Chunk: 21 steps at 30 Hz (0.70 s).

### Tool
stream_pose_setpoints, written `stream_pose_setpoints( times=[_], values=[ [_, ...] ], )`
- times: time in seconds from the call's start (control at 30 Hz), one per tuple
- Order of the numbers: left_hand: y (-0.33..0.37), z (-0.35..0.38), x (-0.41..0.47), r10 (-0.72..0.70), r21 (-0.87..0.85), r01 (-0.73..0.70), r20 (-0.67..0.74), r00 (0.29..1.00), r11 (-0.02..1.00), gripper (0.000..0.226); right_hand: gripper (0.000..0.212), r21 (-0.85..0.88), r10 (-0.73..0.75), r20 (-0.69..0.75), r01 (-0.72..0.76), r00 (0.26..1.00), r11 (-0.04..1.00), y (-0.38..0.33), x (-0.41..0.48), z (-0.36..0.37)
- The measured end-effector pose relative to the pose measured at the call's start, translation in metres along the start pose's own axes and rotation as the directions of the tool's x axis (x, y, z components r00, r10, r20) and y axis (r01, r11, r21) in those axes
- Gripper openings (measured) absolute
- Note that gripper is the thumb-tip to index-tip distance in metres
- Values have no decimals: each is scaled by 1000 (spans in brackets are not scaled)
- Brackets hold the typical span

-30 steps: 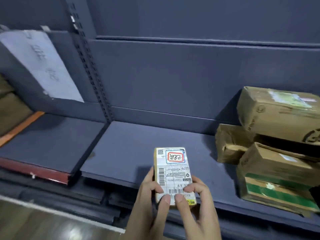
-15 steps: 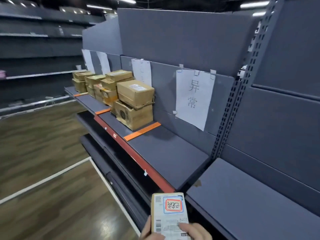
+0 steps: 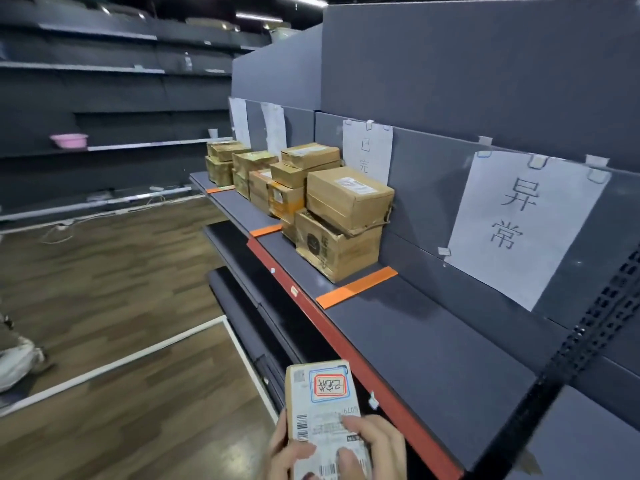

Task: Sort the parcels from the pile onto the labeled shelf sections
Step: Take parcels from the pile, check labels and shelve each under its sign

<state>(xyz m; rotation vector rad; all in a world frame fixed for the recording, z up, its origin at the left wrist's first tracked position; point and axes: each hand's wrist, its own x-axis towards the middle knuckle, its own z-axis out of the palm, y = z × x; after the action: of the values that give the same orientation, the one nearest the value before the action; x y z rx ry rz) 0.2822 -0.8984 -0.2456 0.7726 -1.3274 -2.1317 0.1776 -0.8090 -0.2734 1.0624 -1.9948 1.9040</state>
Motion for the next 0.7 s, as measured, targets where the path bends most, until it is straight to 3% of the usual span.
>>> stream_pose_setpoints(
  times=[0.03, 0.07, 0.1, 0.13, 0.17, 0.2, 0.27, 0.3, 0.37, 0.47, 0.6, 0.7],
  values=[
    [-1, 4, 9, 135, 36, -136, 16, 991, 990, 62, 22, 11, -6, 24, 6, 1000, 1000, 6, 10, 12],
    [-5, -2, 28, 179, -28, -177, 67, 982, 984, 42, 26, 35, -9, 75, 6, 997, 999, 10, 20, 27],
    [-4, -6, 46, 214, 49, -216, 39, 976, 975, 33, 30, 22, 9, 94, -12, 996, 1000, 16, 30, 43],
    [-9, -20, 61, 267, 226, -272, 54, 962, 935, 55, 30, 18, 27, 106, -30, 994, 999, 19, 38, 60],
    [-10, -32, 73, 447, 437, -424, 55, 893, 793, 86, 29, 32, 57, 114, -61, 992, 998, 19, 48, 75],
    [-8, -43, 86, 476, 517, -428, 44, 878, 741, 93, 28, 54, 63, 123, -70, 990, 996, 21, 57, 88],
    [16, -54, 115, 616, 569, -524, 37, 787, 634, 48, 25, 51, 79, 151, -87, 985, 995, 28, 74, 114],
    [22, -55, 126, 653, 593, -509, -37, 756, 624, 29, 26, 43, 116, 177, -126, 977, 991, 29, 82, 126],
    [29, -63, 139, 708, 577, -559, -50, 704, 596, 18, 33, 24, 143, 217, -152, 966, 988, 35, 94, 148],
    [42, -78, 172, 725, 543, -627, 48, 687, 558, 18, 31, 21, 174, 243, -184, 954, 983, 37, 122, 173],
    [65, -93, 224, 711, 597, -605, 79, 698, 527, 28, 32, -8, 178, 235, -181, 956, 983, 39, 152, 204],
    [88, -103, 255, 784, 619, -668, 132, 607, 413, 27, 32, -38, 268, 239, -267, 933, 963, 44, 179, 226]
  ],
)
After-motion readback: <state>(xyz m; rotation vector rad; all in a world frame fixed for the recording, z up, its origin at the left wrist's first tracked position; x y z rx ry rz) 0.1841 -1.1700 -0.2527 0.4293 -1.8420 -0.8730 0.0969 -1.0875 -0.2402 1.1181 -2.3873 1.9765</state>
